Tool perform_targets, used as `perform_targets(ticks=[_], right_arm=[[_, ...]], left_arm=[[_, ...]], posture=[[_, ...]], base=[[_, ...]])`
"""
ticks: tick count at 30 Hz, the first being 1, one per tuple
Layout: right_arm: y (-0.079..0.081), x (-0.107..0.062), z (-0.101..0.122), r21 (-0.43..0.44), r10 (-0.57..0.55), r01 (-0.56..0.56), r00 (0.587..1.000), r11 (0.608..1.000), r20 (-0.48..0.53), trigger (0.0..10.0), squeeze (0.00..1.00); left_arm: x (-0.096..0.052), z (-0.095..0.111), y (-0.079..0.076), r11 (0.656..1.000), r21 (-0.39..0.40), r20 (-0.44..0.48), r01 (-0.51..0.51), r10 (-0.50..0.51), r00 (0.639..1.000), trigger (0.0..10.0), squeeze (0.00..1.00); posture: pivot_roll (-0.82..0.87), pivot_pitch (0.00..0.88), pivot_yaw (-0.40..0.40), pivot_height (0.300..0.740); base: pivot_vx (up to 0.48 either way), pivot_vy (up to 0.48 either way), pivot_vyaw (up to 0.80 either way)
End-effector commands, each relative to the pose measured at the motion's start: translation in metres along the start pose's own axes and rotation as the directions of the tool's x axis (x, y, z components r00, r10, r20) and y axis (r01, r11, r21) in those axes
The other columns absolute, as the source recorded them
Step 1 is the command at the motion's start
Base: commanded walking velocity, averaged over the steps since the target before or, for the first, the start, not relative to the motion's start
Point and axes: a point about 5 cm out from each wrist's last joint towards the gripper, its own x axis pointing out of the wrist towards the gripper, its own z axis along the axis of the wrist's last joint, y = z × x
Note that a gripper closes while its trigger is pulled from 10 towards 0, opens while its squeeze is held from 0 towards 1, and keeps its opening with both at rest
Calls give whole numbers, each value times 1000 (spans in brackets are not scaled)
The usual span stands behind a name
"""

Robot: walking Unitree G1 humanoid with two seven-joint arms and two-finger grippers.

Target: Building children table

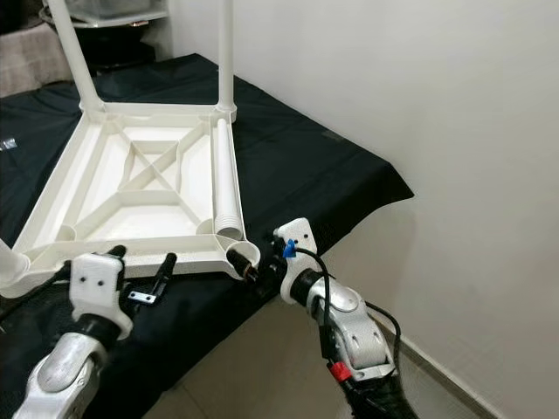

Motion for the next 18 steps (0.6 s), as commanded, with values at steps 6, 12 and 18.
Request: perform_targets(ticks=[6, 12, 18], right_arm=[[1, 0, -9, 13, -21, 21, 1000, 1000, -16, 10000, 0], [-1, 4, -5, -37, -102, 102, 995, 994, 1, 10000, 0], [1, 6, 0, -48, -114, 115, 993, 992, 27, 10000, 0]], left_arm=[[2, -8, -5, 998, -2, -23, 59, -59, 998, 10000, 0], [14, -8, 8, 997, -69, -21, -18, 16, 1000, 10000, 0], [19, -6, 12, 992, -114, -14, -50, 48, 999, 10000, 0]], posture=[[-110, 0, -36, 740], [-104, 0, -40, 740], [-103, 0, -44, 740]], base=[[0, 0, 0], [0, 0, 0], [0, 0, 0]])
